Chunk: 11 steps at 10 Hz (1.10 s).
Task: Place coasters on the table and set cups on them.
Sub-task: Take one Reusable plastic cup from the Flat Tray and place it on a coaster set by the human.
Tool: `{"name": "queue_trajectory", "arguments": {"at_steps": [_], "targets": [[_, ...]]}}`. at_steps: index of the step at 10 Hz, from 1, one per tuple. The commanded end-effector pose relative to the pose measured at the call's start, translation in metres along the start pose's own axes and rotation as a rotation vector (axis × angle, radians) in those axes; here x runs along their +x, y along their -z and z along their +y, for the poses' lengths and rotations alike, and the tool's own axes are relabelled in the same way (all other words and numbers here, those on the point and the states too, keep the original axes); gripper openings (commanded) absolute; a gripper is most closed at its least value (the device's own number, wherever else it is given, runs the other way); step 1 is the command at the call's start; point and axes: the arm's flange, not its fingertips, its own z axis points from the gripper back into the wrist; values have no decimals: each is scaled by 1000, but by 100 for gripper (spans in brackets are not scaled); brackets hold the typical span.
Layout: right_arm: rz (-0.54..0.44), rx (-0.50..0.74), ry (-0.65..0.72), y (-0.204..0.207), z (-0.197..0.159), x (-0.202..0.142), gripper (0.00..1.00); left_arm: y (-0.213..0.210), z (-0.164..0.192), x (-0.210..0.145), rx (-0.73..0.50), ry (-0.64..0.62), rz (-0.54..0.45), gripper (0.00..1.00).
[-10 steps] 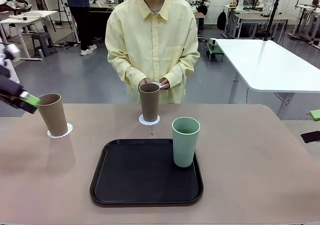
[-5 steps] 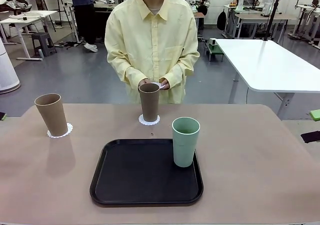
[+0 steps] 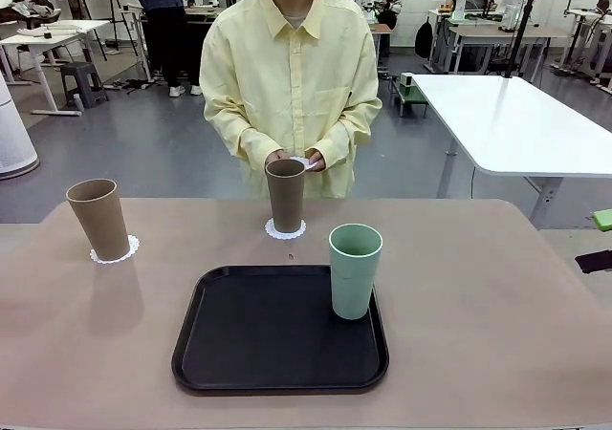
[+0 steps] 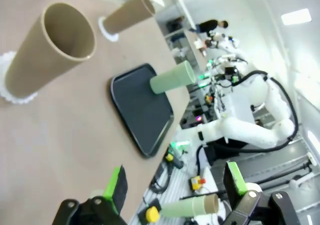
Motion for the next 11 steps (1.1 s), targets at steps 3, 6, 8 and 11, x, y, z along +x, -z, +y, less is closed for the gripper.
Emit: {"name": "queue_trajectory", "arguments": {"at_steps": [3, 6, 8, 11], "targets": [[-4, 17, -16, 0, 0, 1, 100, 0, 0, 0, 0, 0, 0, 100], [-4, 17, -16, 0, 0, 1, 100, 0, 0, 0, 0, 0, 0, 100], [-4, 17, -16, 0, 0, 1, 100, 0, 0, 0, 0, 0, 0, 100], [-4, 17, -16, 0, 0, 1, 100, 0, 0, 0, 0, 0, 0, 100]]}}
